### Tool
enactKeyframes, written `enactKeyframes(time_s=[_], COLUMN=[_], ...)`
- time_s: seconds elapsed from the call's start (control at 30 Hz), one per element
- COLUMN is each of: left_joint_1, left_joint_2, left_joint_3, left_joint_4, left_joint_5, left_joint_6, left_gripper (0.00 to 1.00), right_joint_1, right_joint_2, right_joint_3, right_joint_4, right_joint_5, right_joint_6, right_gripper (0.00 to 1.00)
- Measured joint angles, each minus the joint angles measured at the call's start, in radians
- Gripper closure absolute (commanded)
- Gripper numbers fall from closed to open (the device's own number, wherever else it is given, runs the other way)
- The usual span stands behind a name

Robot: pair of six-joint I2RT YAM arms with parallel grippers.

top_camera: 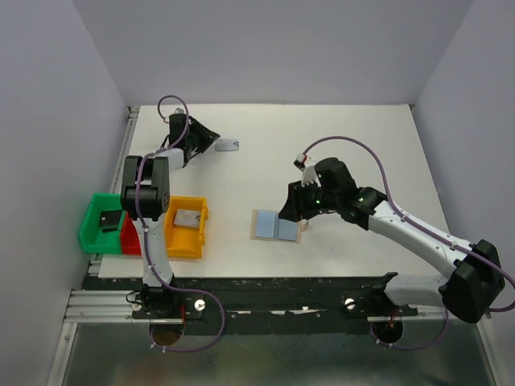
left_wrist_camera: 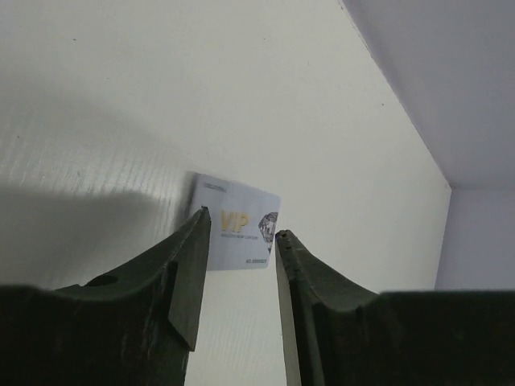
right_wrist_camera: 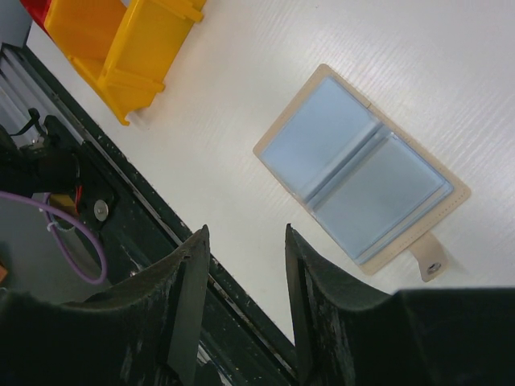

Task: Take the credit cards out of the card holder
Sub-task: Place the credit card at the center of the board.

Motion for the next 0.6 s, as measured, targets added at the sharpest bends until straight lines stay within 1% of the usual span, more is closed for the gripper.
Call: enactKeyframes(time_s=[0.27,0.4,0.6], left_joint_1=[0.027,0.055,0.082], left_joint_2=[-0.003,-0.016,-0.098], left_joint_3=[0.0,0.0,-0.005], left_joint_4=[-0.058,-0.101,-0.15], left_joint_5=[-0.001,-0.005,-0.05], left_joint_6=[0.027,0.049,0.086], left_gripper=[0.39,0.36,0.31], right_joint_1=[0.0,0.0,0.0], right_joint_2=[-0.004,-0.014,-0.023], right_joint_3=[0.0,0.0,0.0], right_joint_4=[-0.001,-0.002,-0.009], right_joint_5=[0.007,0.018,0.058], right_joint_6=[0.0,0.0,0.0], right_gripper=[0.5,0.5,0.48])
